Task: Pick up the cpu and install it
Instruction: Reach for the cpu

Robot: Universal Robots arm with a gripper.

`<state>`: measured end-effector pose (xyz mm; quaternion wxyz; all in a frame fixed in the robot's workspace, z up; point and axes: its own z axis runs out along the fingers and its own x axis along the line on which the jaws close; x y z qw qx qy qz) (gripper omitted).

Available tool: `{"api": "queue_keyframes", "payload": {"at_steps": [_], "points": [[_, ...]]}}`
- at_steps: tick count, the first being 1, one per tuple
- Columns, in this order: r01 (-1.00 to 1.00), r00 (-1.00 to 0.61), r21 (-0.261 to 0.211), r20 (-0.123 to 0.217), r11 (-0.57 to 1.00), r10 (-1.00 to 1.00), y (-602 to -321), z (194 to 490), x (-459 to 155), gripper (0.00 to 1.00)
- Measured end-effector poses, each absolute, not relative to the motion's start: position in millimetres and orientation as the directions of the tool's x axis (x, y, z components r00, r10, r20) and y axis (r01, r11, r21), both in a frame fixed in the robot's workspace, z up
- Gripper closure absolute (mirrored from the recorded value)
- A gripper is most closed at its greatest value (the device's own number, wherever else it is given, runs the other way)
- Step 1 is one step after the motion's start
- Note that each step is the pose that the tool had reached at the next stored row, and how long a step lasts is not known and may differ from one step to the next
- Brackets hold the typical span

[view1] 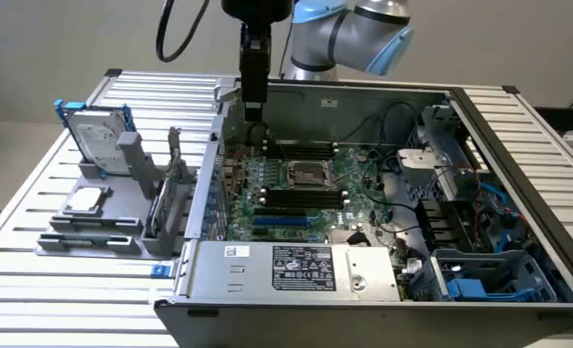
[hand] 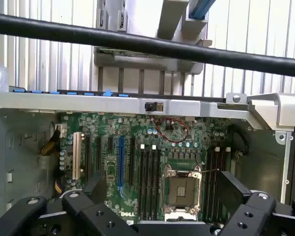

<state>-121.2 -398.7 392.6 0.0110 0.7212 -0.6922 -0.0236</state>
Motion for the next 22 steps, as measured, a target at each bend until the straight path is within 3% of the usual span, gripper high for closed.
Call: {"api": "queue_keyframes", "payload": {"at_steps": [14,22], "points": [[-0.998,0.041,0.049,-0.019,-0.041,-0.999,-398.7,392.6,-122.4,0.01],[-0.998,0.041,0.049,-0.019,-0.041,-0.999,-398.3,392.0,-156.0,0.01]]}}
